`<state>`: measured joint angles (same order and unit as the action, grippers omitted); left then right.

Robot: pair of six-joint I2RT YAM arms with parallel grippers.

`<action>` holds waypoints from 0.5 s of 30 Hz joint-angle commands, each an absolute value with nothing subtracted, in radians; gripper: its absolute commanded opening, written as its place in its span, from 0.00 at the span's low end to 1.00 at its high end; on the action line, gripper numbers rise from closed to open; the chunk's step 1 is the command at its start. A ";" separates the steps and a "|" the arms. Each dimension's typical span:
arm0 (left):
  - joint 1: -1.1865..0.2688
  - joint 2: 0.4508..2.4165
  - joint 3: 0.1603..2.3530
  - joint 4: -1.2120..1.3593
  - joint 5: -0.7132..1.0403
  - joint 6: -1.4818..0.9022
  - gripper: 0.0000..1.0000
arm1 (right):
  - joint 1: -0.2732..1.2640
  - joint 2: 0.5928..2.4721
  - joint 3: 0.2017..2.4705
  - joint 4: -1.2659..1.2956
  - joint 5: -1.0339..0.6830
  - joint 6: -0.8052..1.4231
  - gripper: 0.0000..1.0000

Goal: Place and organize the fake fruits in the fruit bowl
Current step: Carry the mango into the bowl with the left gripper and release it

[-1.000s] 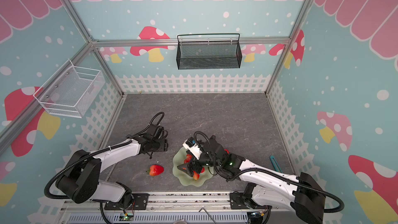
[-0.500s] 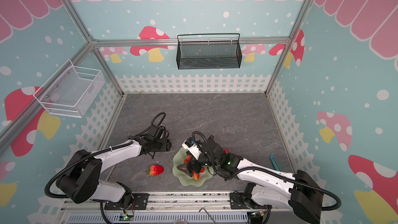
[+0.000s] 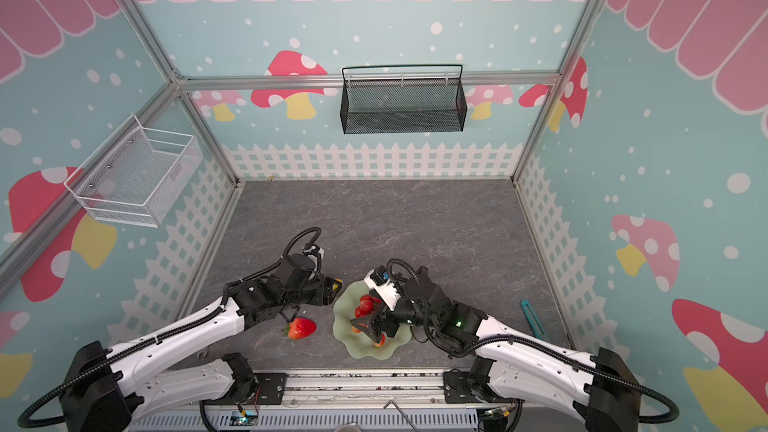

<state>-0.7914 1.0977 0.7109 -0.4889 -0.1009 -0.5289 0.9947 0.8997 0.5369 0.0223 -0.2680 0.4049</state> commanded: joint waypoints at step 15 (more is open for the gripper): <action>-1.011 1.377 0.901 -0.596 -0.259 -0.565 0.77 | 0.991 0.745 0.457 -0.070 -0.197 0.456 0.97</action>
